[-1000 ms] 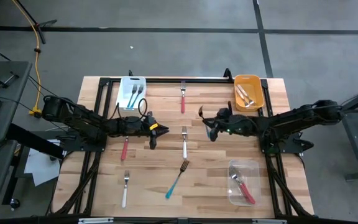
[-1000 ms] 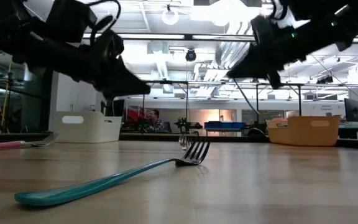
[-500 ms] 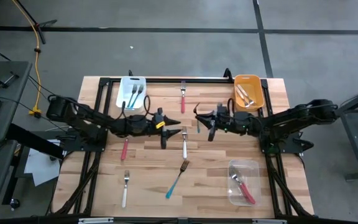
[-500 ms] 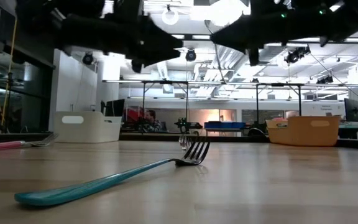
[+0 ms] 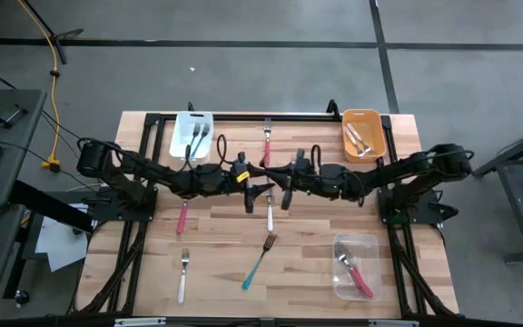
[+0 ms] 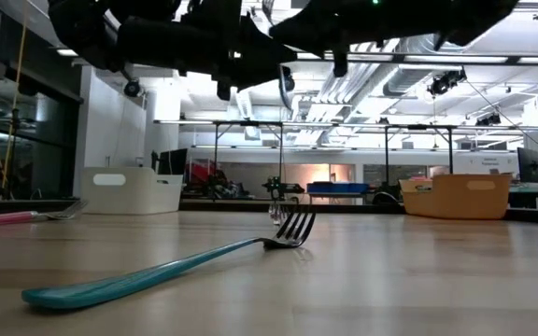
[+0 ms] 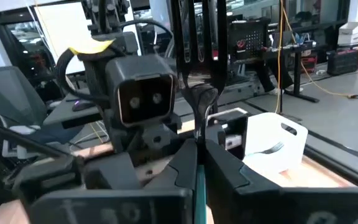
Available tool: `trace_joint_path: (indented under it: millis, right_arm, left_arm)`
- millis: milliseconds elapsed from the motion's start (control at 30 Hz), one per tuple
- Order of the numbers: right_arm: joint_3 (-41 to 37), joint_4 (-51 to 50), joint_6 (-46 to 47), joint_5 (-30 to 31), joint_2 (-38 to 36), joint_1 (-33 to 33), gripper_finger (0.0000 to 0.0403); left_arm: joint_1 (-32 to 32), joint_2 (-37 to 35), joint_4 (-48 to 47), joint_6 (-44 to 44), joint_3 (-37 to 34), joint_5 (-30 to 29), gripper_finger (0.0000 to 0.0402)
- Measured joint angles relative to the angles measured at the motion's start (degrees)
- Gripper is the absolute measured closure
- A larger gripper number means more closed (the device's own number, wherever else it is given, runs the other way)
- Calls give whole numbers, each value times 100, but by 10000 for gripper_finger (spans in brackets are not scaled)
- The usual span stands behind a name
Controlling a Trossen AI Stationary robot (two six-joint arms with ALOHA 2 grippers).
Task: Sort silverware by color (type)
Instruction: Put the top blue fork into the white bin
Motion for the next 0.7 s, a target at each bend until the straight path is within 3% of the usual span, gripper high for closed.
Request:
trace_joint_path:
  millis: [200,433,567,700]
  right_arm:
    - [205,-38,-200,0,117,0,393]
    - [236,-241,-375,300,115,11,393]
    - [236,-303,-621,317,114,-10,385]
    - [236,-331,-902,649,115,-15,343]
  left_arm:
    - [-4,-9,113,38,-2,0,256]
    - [-101,-9,150,527,-4,-420,384]
    - [-76,-31,21,517,-4,-584,391]
    - [97,-242,-536,500,-4,-590,399]
